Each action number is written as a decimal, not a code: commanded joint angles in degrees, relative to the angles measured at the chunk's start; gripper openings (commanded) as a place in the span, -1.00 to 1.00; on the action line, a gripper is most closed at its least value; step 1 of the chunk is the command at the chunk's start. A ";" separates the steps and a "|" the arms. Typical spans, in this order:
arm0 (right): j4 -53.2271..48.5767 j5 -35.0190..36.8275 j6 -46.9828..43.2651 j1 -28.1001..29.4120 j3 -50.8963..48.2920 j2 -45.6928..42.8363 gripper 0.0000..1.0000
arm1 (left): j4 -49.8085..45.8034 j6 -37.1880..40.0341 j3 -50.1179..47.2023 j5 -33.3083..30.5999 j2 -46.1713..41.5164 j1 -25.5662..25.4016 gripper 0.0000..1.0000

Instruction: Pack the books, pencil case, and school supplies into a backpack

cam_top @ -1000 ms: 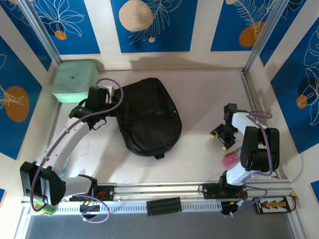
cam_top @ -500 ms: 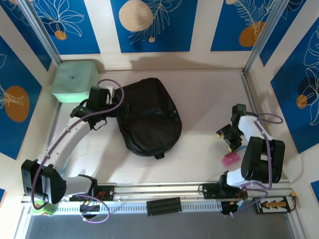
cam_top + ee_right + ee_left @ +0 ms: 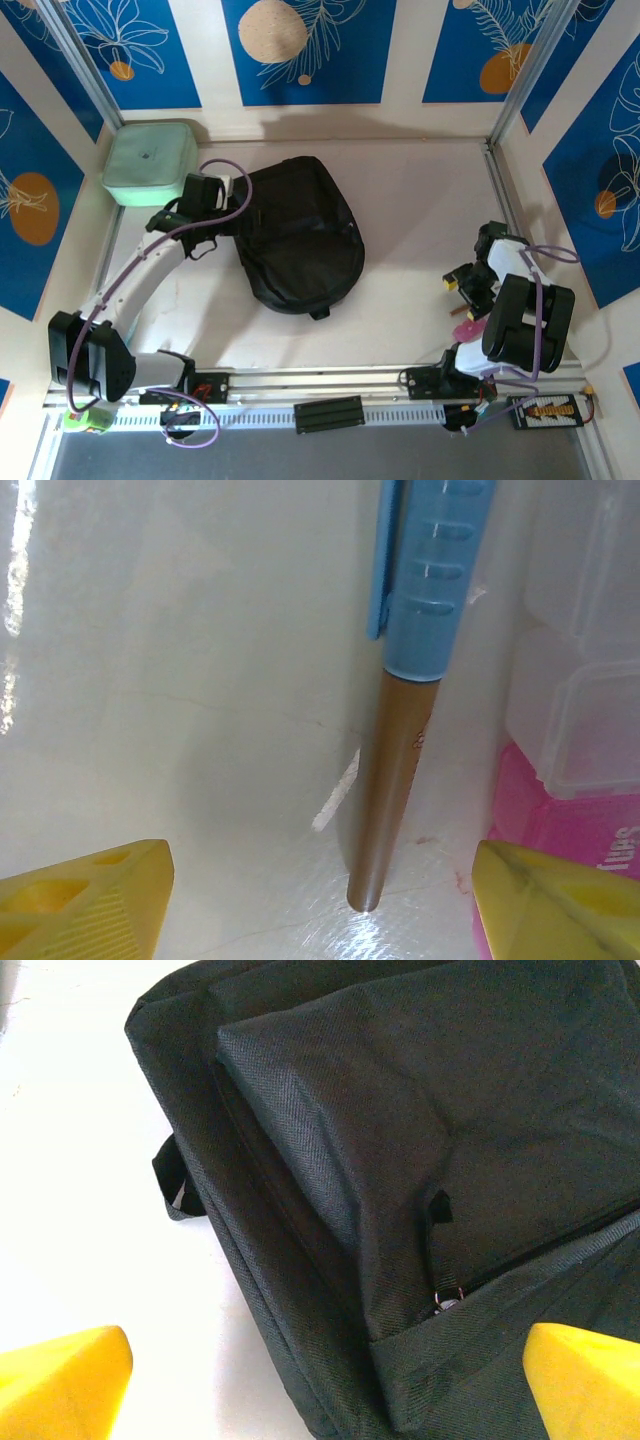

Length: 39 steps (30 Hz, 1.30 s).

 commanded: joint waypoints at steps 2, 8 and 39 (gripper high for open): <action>0.01 -0.41 -1.39 -0.40 -0.53 1.89 0.50 | 0.46 0.30 0.11 0.77 0.28 0.86 0.99; 3.31 -2.51 -0.18 -0.34 -1.10 4.36 0.15 | -0.15 0.51 0.33 0.31 0.20 0.93 0.99; 7.95 -3.17 1.54 18.93 4.29 -5.85 -0.89 | 7.60 -9.81 -7.95 14.82 5.13 -3.08 0.92</action>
